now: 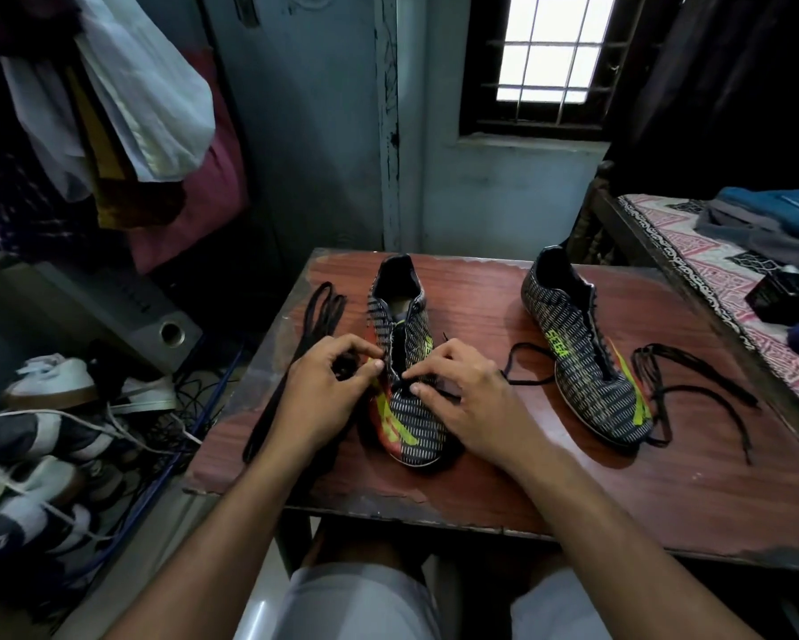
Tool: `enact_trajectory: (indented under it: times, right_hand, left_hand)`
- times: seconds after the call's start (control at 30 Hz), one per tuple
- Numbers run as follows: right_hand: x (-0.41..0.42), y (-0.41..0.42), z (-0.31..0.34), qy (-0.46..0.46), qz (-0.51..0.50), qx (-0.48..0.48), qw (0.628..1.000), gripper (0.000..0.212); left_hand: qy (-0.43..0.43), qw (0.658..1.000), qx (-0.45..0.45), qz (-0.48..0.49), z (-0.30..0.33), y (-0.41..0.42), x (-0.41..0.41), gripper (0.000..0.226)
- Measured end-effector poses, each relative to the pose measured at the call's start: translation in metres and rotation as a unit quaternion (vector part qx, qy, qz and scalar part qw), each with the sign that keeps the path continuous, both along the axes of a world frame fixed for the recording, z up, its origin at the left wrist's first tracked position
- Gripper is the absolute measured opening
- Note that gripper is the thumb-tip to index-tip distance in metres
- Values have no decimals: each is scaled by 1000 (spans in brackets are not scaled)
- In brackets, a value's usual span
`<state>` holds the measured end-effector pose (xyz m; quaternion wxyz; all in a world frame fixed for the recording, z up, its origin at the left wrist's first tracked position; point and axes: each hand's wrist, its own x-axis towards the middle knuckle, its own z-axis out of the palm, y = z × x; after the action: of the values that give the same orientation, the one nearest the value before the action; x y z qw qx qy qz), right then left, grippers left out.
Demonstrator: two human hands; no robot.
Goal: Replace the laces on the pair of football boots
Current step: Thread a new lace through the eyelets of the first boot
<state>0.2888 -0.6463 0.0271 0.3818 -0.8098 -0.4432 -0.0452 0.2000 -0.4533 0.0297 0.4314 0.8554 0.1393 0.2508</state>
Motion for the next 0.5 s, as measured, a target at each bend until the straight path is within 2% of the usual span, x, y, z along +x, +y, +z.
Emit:
enact_trajectory:
  times: [0.07, 0.2, 0.43, 0.5]
  right_hand:
    - [7, 4, 19, -53, 33, -86, 994, 12]
    - [17, 16, 52, -126, 102, -217, 963, 12]
    - [18, 10, 39, -243, 97, -139, 955, 11]
    - [13, 7, 30, -249, 84, -113, 958, 9]
  left_hand:
    - [-4, 1000, 13, 2, -1, -2, 0, 17]
    - [-8, 998, 68, 1, -1, -4, -2, 14]
    - [-37, 987, 157, 14, -1, -10, 1, 5]
    - [-38, 984, 172, 9, 0, -12, 0, 3]
